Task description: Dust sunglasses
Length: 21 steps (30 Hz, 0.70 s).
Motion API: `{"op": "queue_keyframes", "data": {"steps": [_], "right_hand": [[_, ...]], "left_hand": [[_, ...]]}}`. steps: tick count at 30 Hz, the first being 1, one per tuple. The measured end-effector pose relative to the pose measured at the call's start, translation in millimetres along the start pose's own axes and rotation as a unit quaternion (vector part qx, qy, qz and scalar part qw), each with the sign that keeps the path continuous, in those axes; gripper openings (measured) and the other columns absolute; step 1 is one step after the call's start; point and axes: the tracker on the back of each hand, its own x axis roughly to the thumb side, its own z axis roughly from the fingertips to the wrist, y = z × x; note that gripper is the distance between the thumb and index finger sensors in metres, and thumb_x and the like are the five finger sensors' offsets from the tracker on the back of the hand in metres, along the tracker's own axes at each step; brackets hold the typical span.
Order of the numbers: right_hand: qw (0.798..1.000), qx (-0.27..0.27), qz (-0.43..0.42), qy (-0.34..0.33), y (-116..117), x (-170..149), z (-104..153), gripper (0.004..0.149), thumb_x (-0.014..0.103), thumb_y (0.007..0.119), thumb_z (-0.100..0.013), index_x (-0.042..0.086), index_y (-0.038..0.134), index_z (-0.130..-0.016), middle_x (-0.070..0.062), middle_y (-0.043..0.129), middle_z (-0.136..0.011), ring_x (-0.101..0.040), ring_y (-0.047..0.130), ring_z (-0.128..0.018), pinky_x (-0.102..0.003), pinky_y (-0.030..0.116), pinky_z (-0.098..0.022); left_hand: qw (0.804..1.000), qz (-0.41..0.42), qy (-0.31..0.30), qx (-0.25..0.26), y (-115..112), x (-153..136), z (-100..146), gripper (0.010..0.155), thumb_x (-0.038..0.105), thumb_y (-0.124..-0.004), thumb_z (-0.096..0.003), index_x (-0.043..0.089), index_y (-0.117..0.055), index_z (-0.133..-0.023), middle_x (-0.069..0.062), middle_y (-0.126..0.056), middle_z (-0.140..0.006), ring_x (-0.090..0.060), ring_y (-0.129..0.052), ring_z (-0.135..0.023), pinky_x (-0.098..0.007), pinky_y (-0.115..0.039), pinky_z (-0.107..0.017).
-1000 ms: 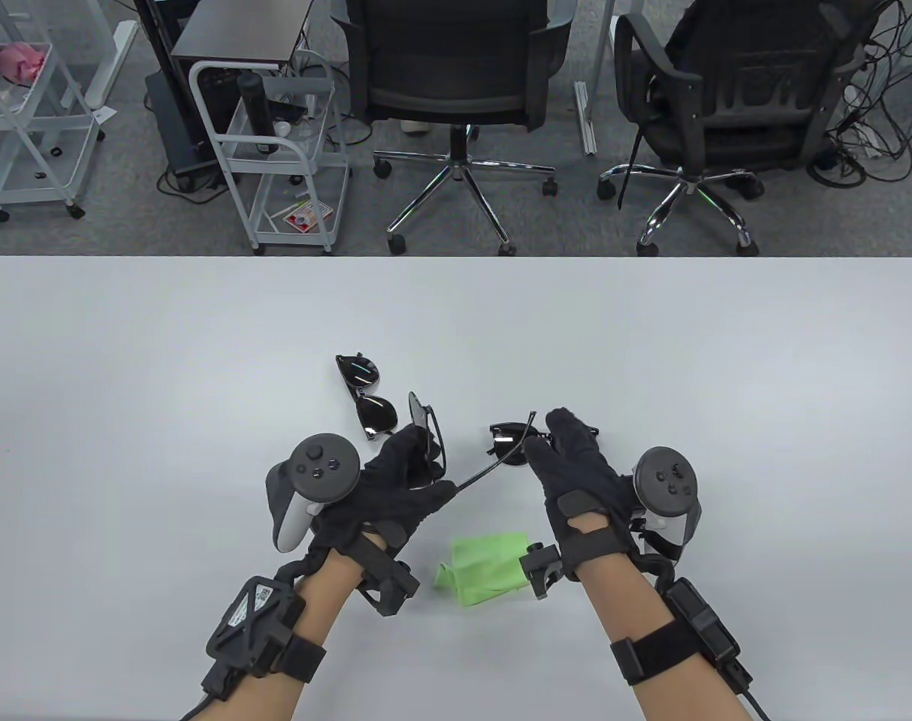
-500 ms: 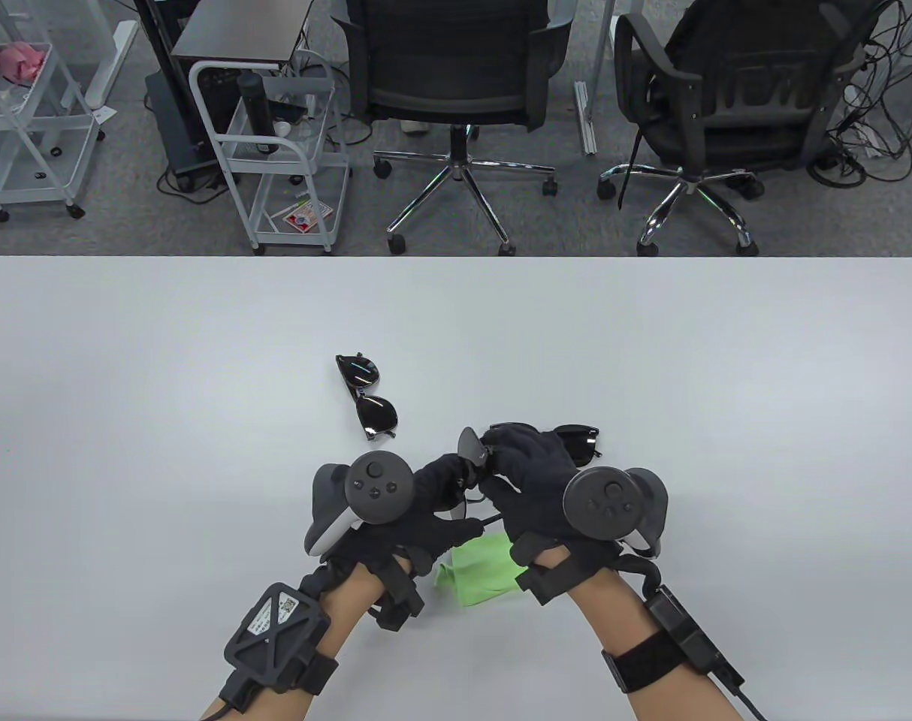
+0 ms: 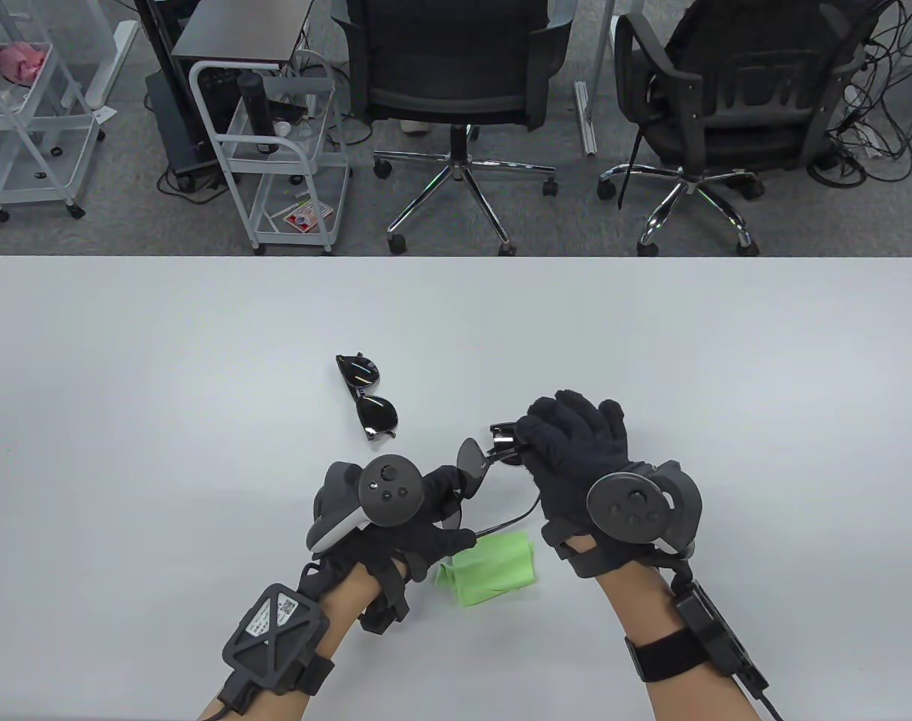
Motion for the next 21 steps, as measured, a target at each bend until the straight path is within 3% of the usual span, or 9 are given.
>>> {"op": "queue_keyframes", "data": {"steps": [2, 5, 7, 12, 13, 15, 21], "right_hand": [[1.000, -0.010, 0.012, -0.023, -3.4, 7.3, 0.3, 0.061, 0.029, 0.088, -0.045, 0.010, 0.070, -0.100, -0.019, 0.066, -0.107, -0.051, 0.061, -0.097, -0.076, 0.041, -0.062], [0.989, -0.050, 0.047, -0.131, -10.4, 27.6, 3.3, 0.063, 0.036, 0.087, -0.046, 0.011, 0.069, -0.100, -0.020, 0.060, -0.109, -0.051, 0.057, -0.098, -0.075, 0.038, -0.061], [0.979, -0.049, 0.076, -0.180, -9.4, 40.4, 5.3, 0.055, 0.040, 0.087, -0.046, 0.013, 0.080, -0.092, -0.018, 0.067, -0.106, -0.050, 0.061, -0.097, -0.075, 0.039, -0.061], [0.948, 0.038, 0.165, -0.268, 22.2, 63.7, 11.7, 0.048, 0.050, 0.085, -0.044, 0.016, 0.095, -0.075, -0.010, 0.092, -0.091, -0.041, 0.084, -0.088, -0.075, 0.048, -0.063], [0.944, 0.051, 0.175, -0.274, 27.5, 65.0, 12.4, 0.047, 0.052, 0.084, -0.044, 0.017, 0.097, -0.073, -0.009, 0.095, -0.087, -0.039, 0.088, -0.085, -0.074, 0.049, -0.063], [0.941, 0.076, 0.185, -0.272, 39.0, 66.5, 13.5, 0.051, 0.052, 0.084, -0.043, 0.016, 0.093, -0.078, -0.010, 0.093, -0.089, -0.040, 0.087, -0.086, -0.074, 0.049, -0.063], [0.949, 0.080, 0.176, -0.250, 45.6, 67.3, 12.2, 0.044, 0.045, 0.086, -0.044, 0.014, 0.095, -0.075, -0.010, 0.096, -0.085, -0.039, 0.092, -0.081, -0.073, 0.053, -0.062]], "left_hand": [[0.999, 0.047, 0.007, -0.008, 0.1, -4.8, -0.8, 0.088, 0.071, -0.086, -0.0270, 0.027, -0.064, -0.100, 0.004, -0.087, -0.094, -0.012, -0.110, -0.075, -0.044, -0.072, -0.071], [0.988, 0.153, 0.025, -0.014, 0.5, -16.4, -1.0, 0.088, 0.072, -0.084, -0.0284, 0.026, -0.062, -0.100, 0.003, -0.086, -0.093, -0.012, -0.110, -0.075, -0.044, -0.073, -0.071], [0.976, 0.216, 0.038, -0.009, 0.4, -23.6, 0.2, 0.089, 0.075, -0.080, -0.0296, 0.025, -0.061, -0.100, 0.003, -0.086, -0.093, -0.012, -0.110, -0.074, -0.043, -0.073, -0.070], [0.932, 0.358, 0.064, -0.012, -2.8, -38.4, 2.7, 0.089, 0.078, -0.075, -0.0320, 0.023, -0.058, -0.100, 0.003, -0.087, -0.092, -0.013, -0.111, -0.073, -0.043, -0.073, -0.070], [0.929, 0.365, 0.067, -0.014, -3.5, -39.7, 3.1, 0.089, 0.078, -0.074, -0.0323, 0.023, -0.058, -0.100, 0.003, -0.087, -0.092, -0.013, -0.111, -0.073, -0.043, -0.074, -0.070], [0.923, 0.377, 0.076, -0.015, -6.1, -41.4, 3.6, 0.088, 0.078, -0.074, -0.0326, 0.023, -0.059, -0.100, 0.003, -0.088, -0.091, -0.014, -0.111, -0.072, -0.043, -0.074, -0.070], [0.908, 0.409, 0.079, -0.039, -15.0, -40.1, 1.6, 0.089, 0.078, -0.072, -0.0337, 0.021, -0.057, -0.100, 0.002, -0.087, -0.091, -0.014, -0.111, -0.073, -0.042, -0.074, -0.070]]}}
